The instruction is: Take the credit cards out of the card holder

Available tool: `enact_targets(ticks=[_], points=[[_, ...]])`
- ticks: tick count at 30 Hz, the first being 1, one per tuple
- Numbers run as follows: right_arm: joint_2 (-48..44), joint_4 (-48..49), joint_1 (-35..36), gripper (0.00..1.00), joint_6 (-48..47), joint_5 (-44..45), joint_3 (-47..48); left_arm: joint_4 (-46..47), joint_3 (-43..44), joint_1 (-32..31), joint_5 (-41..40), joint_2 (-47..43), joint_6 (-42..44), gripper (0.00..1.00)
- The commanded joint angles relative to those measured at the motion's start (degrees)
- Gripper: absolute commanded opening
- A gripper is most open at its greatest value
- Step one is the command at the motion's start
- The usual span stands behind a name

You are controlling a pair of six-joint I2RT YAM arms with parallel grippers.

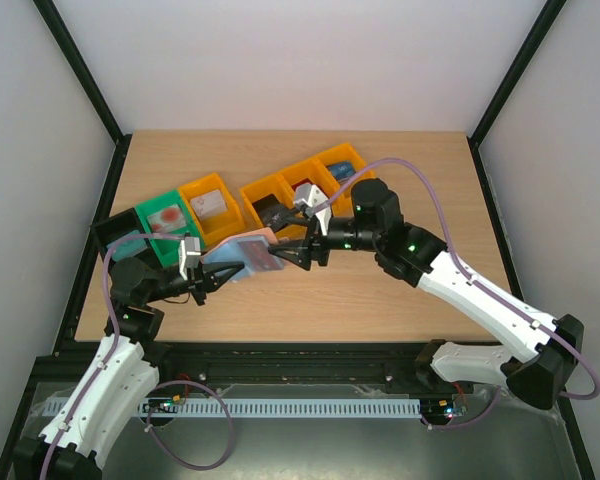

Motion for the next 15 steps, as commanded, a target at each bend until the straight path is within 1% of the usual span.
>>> enact_targets(ticks=[1, 4, 9, 12, 15], points=[[1.91, 4.23, -0.29, 0.78, 3.69, 0.45, -0.39, 1.76, 0.94, -0.05, -0.31, -0.52, 1.20, 0.02], [4.99, 5.72, 0.18, 0.79, 5.85, 0.68, 0.05, 1.96, 0.92, 0.01, -0.41, -0.34, 1.20, 0.02], [7.81, 6.03, 3.64, 0.83, 4.61, 5.70, 0.86, 1.66, 1.03, 0.03, -0.58, -0.35, 1.29, 0.02], [7.74, 4.86, 4.01, 0.90, 3.36, 2.02, 1.63, 1.37, 1.03, 0.03, -0.65, -0.24, 1.59, 0.02], [4.06, 5.06, 3.95, 0.93, 1.01, 1.51, 0.02, 0.88, 1.01, 0.04, -0.70, -0.41, 1.89, 0.02]])
